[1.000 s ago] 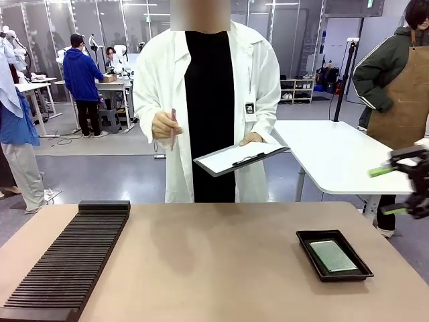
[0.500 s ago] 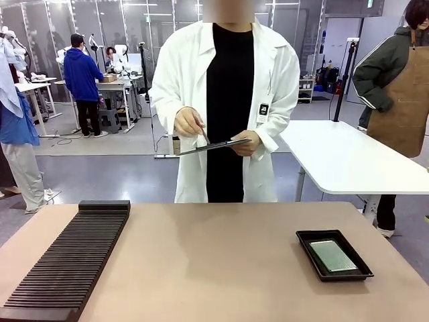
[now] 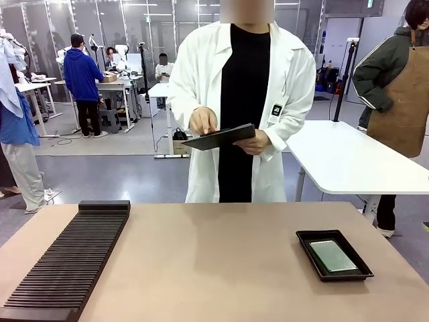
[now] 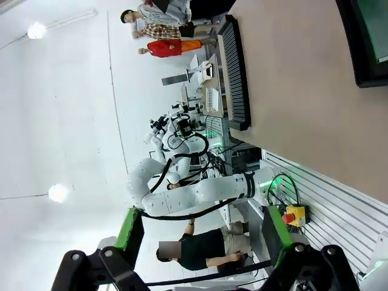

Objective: Inspect the PCB.
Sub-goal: Place the Blank PCB in the ESD tray.

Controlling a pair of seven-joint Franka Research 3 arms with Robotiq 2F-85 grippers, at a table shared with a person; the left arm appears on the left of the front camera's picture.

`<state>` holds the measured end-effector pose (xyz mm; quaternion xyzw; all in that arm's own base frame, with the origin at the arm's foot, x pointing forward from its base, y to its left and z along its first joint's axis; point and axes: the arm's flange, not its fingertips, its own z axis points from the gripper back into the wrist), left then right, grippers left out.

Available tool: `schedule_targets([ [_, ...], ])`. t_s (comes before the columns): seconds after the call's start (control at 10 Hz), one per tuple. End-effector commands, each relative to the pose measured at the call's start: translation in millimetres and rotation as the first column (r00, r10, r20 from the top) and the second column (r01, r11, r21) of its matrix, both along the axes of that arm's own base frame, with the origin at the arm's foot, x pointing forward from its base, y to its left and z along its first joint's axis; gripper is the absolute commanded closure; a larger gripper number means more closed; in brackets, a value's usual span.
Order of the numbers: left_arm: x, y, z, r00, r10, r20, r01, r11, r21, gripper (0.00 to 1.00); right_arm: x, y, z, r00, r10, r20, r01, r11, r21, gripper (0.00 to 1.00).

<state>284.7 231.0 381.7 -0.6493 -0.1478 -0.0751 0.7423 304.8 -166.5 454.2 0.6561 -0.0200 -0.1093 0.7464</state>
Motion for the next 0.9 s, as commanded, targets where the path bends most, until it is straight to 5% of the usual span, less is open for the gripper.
schedule_targets([
  [0.0, -4.1, -1.7, 4.2, 1.0, -0.007, -0.014, 0.007, 1.0, 0.008, 0.0, -2.9, 1.1, 7.9, 1.0, 0.003, -0.015, -0.003, 1.0, -0.009, 0.0],
  [0.8, -4.1, -1.7, 4.2, 1.0, -0.007, -0.014, 0.007, 1.0, 0.008, 0.0, -2.9, 1.1, 7.9, 1.0, 0.003, -0.015, -0.003, 1.0, -0.009, 0.0],
])
